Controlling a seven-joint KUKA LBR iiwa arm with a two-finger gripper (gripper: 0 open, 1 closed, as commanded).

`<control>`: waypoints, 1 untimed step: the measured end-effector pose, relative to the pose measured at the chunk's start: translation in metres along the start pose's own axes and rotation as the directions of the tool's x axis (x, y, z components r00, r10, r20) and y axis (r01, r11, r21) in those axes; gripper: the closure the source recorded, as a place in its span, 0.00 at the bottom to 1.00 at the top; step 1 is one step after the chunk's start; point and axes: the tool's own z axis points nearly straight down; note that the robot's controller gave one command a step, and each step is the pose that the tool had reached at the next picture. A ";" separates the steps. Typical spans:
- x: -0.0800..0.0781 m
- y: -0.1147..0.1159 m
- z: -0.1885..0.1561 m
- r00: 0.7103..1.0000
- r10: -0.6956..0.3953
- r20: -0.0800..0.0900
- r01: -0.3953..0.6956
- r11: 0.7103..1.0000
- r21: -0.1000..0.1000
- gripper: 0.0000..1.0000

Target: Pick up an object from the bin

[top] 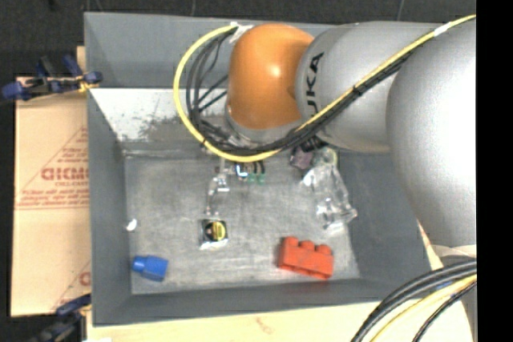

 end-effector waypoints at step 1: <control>0.040 -0.027 0.063 0.999 0.040 -0.009 -0.040 0.999 0.004 0.00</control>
Offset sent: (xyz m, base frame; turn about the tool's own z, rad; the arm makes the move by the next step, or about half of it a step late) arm -0.0373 -0.0250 -0.0593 0.0273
